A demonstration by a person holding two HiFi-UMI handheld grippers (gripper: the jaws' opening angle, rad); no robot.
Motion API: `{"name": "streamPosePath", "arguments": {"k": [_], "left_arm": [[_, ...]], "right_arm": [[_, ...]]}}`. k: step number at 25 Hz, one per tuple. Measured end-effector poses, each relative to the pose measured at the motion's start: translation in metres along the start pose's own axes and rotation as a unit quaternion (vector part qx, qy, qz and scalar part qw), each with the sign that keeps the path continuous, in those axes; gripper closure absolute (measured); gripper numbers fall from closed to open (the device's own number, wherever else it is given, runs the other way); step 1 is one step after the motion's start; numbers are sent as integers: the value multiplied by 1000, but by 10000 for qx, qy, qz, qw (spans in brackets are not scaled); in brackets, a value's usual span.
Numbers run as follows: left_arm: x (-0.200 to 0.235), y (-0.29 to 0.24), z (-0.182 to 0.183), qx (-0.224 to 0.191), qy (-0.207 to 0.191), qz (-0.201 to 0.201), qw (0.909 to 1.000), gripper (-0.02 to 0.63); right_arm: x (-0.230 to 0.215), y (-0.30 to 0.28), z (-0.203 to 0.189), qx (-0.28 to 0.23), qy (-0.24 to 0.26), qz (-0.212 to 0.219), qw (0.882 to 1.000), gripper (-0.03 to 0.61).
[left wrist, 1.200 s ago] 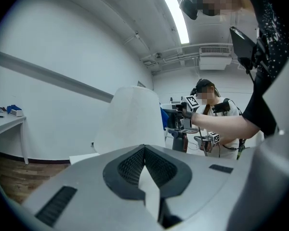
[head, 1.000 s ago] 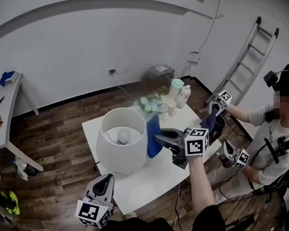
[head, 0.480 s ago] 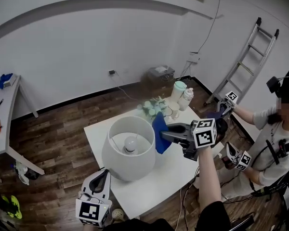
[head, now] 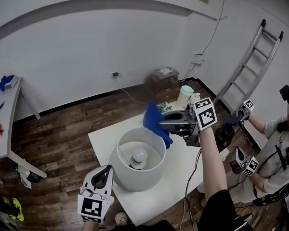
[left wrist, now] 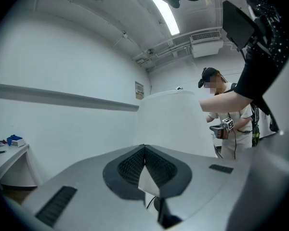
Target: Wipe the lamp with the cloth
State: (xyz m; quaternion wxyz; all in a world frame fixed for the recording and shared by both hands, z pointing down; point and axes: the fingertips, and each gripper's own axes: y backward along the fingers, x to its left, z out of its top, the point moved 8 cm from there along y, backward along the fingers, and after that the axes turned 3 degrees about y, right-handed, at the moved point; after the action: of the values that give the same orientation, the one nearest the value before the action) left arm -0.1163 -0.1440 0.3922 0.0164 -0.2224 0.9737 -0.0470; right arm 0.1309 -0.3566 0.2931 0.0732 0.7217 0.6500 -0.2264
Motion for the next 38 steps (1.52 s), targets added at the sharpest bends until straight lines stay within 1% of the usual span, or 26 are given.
{"name": "streamPosePath", "arguments": {"k": [3,5,10,13,14,16,19,23,26,29,31,35,38], "left_arm": [[6,-5,-2,37,-16,26,10000,604],[10,-6,-4,62,-9,38,10000,604],[14,-9,-8,134,23,34,9999,604],[17,-12,-10,181,46,60,9998,604],[18,-13,-10,182,35,77,9998,604],[20,-15,-9,163,33,101,9998,604],[21,-15,-7,129,65,92,9999,604],[22,-12,-5,88,84,80,9999,604],[20,-12,-4,46,81,90,9999,604],[18,-13,-4,5,67,77,9999,604],[15,-13,-4,-18,45,66,10000,604],[14,-11,-5,-35,45,37,10000,604],[14,-10,-7,-54,92,53,9999,604]], "right_arm": [[-19,-11,-14,199,-302,116,9993,500],[-32,-18,-25,342,-544,101,9979,500],[-64,-25,-62,902,-1193,-150,9886,500],[-79,-27,-74,1198,-1404,-286,9824,500],[-81,-28,-74,1306,-1376,-311,9813,500],[-81,-31,-64,1432,-1145,-265,9827,500],[-73,-37,-34,1420,-678,-82,9875,500],[-49,-58,20,1344,-72,339,9903,500],[-28,-79,55,1448,449,737,9857,500],[-10,-103,76,1802,844,1168,9730,500],[-5,-121,81,2229,947,1390,9602,500],[-10,-156,68,3222,856,1777,9259,500],[-24,-176,54,3635,628,1846,9110,500]]}}
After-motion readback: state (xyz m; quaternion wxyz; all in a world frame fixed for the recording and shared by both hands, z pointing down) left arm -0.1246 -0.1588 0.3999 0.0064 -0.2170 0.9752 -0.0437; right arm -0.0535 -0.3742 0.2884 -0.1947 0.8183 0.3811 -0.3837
